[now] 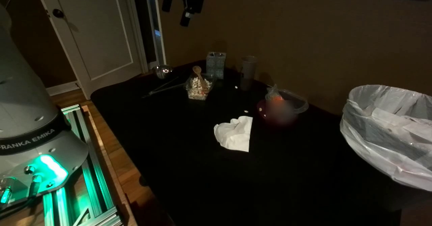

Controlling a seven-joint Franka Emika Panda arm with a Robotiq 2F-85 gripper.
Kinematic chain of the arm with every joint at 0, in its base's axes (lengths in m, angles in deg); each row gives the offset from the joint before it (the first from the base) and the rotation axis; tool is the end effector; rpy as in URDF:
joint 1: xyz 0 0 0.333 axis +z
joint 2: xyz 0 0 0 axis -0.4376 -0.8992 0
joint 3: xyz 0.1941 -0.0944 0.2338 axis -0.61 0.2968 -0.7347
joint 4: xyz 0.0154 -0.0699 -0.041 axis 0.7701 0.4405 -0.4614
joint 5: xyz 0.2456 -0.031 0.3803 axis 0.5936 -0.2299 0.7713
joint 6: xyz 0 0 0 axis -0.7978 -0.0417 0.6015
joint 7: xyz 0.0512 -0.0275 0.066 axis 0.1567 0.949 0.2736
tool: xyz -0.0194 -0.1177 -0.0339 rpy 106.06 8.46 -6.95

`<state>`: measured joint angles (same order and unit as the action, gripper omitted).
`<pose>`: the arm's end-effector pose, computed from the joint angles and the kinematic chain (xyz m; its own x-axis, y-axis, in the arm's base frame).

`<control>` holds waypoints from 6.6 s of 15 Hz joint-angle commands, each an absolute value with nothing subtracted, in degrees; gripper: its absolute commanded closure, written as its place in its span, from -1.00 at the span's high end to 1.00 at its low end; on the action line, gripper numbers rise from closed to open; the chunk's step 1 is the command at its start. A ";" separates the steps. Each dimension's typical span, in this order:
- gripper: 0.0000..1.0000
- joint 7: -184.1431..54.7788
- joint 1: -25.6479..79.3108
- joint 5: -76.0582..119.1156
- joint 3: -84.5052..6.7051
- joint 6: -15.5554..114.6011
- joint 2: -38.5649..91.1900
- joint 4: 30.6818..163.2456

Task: Remove the cooking stick from on top of the lunchbox, put it on the table, remove the blue pencil from inside the box and put it on the table

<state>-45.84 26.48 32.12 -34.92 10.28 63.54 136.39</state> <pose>0.4596 -0.0450 0.4329 0.9660 0.1281 -0.2244 0.0739 -0.9691 -0.2352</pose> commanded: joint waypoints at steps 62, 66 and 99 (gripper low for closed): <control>-0.94 -28.68 34.98 9.06 -53.14 53.97 -2.01 104.19; -0.96 -28.54 35.22 7.67 -53.36 54.30 4.70 109.71; -0.96 -36.10 31.06 5.16 -47.82 56.04 10.09 112.68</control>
